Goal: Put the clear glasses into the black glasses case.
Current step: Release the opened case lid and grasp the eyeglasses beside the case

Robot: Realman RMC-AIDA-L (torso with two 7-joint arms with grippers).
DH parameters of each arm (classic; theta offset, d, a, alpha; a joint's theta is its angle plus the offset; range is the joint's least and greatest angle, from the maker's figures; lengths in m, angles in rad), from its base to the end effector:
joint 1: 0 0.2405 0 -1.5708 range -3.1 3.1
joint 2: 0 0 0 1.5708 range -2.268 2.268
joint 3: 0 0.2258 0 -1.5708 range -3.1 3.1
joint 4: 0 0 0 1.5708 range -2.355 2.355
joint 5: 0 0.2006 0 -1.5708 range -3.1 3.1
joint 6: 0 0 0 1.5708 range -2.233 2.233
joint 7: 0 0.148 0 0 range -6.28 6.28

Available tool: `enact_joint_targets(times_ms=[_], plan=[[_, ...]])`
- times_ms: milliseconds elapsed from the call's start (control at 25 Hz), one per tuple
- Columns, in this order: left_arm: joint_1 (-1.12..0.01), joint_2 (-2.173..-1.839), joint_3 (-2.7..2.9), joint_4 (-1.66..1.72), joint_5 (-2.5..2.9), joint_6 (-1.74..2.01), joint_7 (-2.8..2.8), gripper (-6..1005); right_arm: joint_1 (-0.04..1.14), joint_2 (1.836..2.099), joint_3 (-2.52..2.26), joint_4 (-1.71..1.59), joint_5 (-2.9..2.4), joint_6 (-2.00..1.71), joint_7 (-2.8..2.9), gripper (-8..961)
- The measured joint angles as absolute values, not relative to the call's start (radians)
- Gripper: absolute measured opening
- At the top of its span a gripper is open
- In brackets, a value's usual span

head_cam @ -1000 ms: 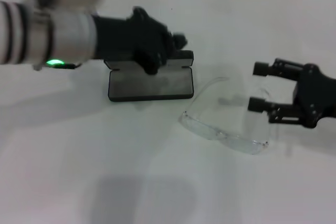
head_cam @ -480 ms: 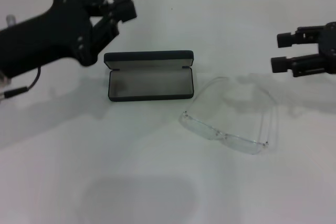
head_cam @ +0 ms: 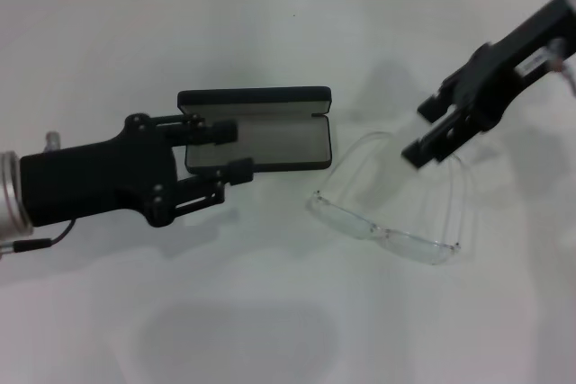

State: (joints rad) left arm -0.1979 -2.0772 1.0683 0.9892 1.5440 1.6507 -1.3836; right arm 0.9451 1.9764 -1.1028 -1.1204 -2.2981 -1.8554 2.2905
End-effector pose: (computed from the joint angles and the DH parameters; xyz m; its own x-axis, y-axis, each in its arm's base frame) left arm -0.2133 0.2582 0.0366 0.7479 0.1733 0.6408 0.3413 -0.9284 -0.1472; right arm 0.0806 0.3489 0.0458 0.9002 -0.4047 0.1610 -0.4043 -0.9139 -0.0365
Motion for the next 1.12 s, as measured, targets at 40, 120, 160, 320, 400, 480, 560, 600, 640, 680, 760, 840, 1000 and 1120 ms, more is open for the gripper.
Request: enact_joint_targets(times_ms=[40,120,160,320,400,480,560,600,640,680,760,840,1000,1120], plan=[[-0.194,-2.076,1.052,0.980,1.564,1.651,-1.380,406,0.967,1.989,-1.129,-1.117,-2.324,-1.862,2.303,766],[-0.189,-2.073,1.016,0.955,1.599,1.653,-1.374,487,1.007,2.013,-1.193,-1.112,-2.377,-1.864,2.336,760],[-0.189,-2.072,1.006,0.941,1.613,1.655,-1.370,527,1.017,2.023,-1.240,-1.109,-2.393,-1.857,2.361,757],[-0.191,-2.068,0.997,0.901,1.666,1.650,-1.339,652,1.036,2.027,-1.371,-1.091,-2.397,-1.814,2.431,745],[-0.190,-2.067,0.995,0.891,1.675,1.645,-1.332,696,1.050,2.027,-1.424,-1.075,-2.395,-1.794,2.452,739],[-0.193,-2.067,0.980,0.867,1.693,1.641,-1.322,717,1.055,2.028,-1.464,-1.062,-2.385,-1.769,2.471,733],[-0.197,-2.068,0.955,0.856,1.709,1.640,-1.317,716,1.054,2.028,-1.502,-1.056,-2.374,-1.737,2.486,726],[-0.197,-2.071,0.941,0.853,1.715,1.640,-1.316,716,1.054,2.028,-1.523,-1.050,-2.372,-1.718,2.493,723],[-0.197,-2.074,0.930,0.852,1.718,1.640,-1.315,715,1.054,2.028,-1.546,-1.043,-2.368,-1.697,2.502,720],[-0.197,-2.075,0.926,0.851,1.720,1.640,-1.313,715,1.054,2.028,-1.566,-1.032,-2.365,-1.680,2.509,717],[-0.197,-2.075,0.922,0.850,1.721,1.636,-1.308,714,1.055,2.028,-1.611,-1.003,-2.347,-1.632,2.525,711],[-0.198,-2.075,0.921,0.844,1.722,1.626,-1.303,713,1.060,2.028,-1.658,-0.974,-2.326,-1.590,2.536,705],[-0.202,-2.076,0.921,0.839,1.724,1.615,-1.302,710,1.070,2.028,-1.743,-0.942,-2.312,-1.525,2.566,693],[-0.207,-2.077,0.921,0.838,1.724,1.614,-1.302,707,1.067,2.028,-1.782,-0.941,-2.287,-1.492,2.577,683]])
